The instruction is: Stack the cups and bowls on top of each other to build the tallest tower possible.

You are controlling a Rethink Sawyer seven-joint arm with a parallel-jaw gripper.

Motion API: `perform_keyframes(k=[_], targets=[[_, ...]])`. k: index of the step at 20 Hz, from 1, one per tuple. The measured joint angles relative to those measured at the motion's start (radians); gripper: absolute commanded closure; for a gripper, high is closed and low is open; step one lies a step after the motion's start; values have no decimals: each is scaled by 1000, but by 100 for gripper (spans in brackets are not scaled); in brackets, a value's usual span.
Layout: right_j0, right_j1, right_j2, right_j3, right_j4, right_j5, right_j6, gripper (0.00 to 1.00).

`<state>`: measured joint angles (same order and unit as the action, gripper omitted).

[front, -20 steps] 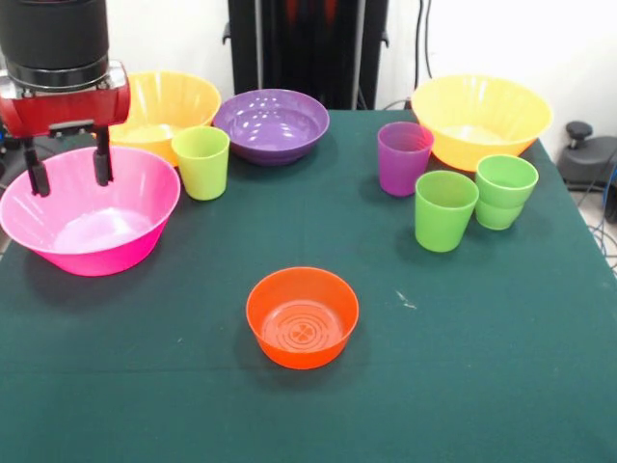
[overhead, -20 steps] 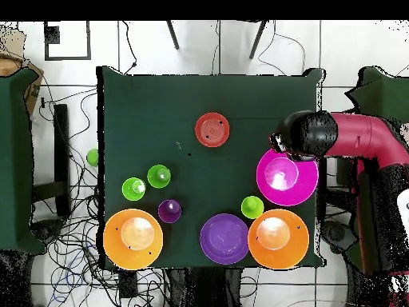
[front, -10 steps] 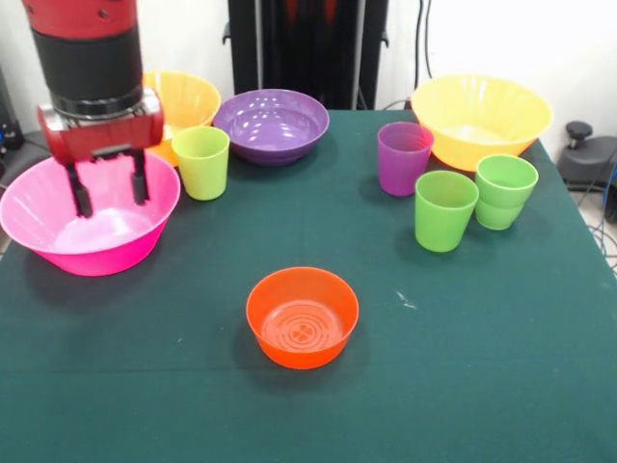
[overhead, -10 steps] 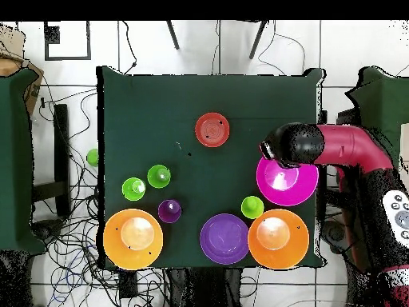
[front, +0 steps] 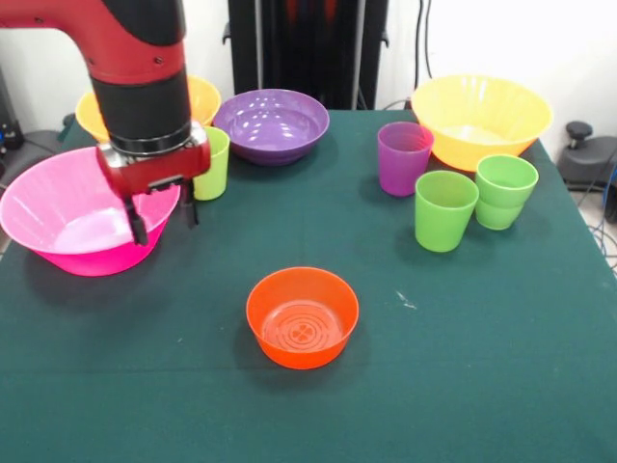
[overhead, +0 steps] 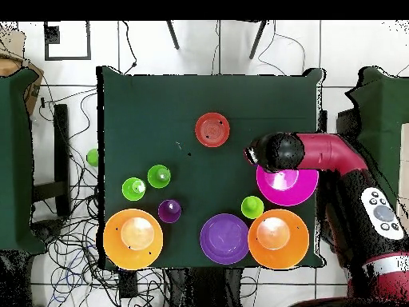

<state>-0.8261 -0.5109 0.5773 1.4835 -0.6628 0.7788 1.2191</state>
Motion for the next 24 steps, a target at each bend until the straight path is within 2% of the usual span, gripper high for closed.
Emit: perform_keyframes(k=[14,18,24], targets=[[12,40,0,11,0,0,0,0],[7,9,0,30,4,1,0,0],[-13,-99,0,77,33,15,0,0]])
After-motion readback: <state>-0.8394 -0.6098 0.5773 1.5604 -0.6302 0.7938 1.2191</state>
